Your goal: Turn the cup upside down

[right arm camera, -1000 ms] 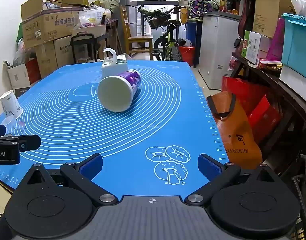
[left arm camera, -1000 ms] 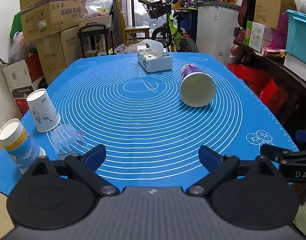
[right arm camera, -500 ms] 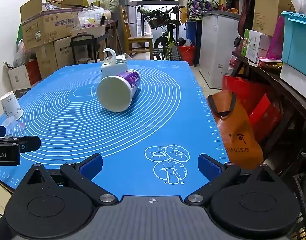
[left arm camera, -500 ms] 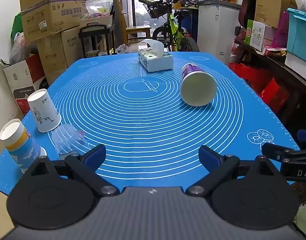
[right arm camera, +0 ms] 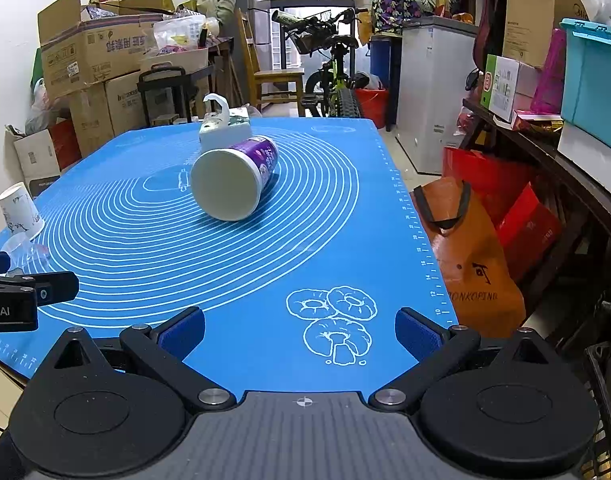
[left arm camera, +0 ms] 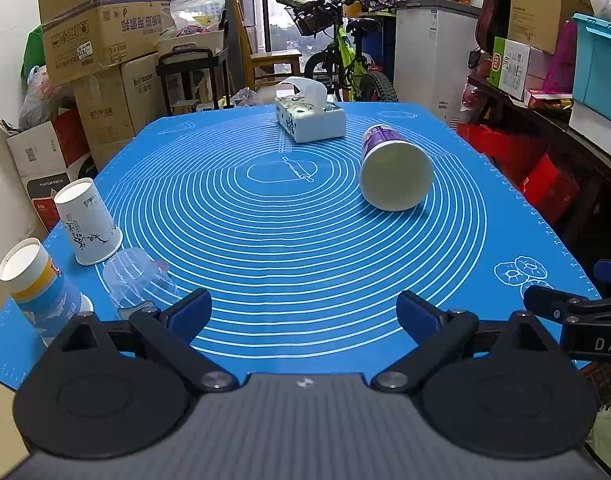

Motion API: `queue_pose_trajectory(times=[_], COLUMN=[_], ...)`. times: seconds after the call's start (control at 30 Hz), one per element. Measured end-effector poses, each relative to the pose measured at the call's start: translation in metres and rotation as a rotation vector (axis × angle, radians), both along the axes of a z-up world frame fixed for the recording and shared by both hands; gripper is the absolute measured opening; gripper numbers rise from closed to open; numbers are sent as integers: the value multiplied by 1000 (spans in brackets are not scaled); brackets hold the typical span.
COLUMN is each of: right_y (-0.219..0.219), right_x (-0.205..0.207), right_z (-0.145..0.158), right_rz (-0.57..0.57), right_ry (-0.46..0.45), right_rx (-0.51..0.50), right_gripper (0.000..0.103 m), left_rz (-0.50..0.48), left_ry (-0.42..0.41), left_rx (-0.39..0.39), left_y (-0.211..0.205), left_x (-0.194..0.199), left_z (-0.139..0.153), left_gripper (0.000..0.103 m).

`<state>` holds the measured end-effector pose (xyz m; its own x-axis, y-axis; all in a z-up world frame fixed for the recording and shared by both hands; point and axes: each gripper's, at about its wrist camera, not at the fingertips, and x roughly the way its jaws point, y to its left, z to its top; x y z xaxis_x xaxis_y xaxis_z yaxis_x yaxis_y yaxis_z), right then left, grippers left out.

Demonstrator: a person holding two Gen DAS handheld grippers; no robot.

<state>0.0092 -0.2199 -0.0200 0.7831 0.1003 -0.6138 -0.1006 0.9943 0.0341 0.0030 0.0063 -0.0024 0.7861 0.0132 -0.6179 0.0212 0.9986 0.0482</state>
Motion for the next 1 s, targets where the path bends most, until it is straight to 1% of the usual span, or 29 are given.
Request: queue_pose_trajectory(times=[0.47, 0.57, 1.0], right_y=[-2, -3, -4], right_x=[1, 2, 3], right_z=[-1, -1, -2], right_rz=[-3, -5, -4], right_ry=[8, 11, 13], right_rx=[6, 8, 6], right_gripper=[101, 101, 101], left_rz=[-2, -4, -2], left_ry=[0, 3, 3], left_rx=[3, 10, 14], left_y=[0, -8, -9], left_x=[0, -2, -2], left_z=[-1, -2, -2], left_gripper=[98, 98, 98])
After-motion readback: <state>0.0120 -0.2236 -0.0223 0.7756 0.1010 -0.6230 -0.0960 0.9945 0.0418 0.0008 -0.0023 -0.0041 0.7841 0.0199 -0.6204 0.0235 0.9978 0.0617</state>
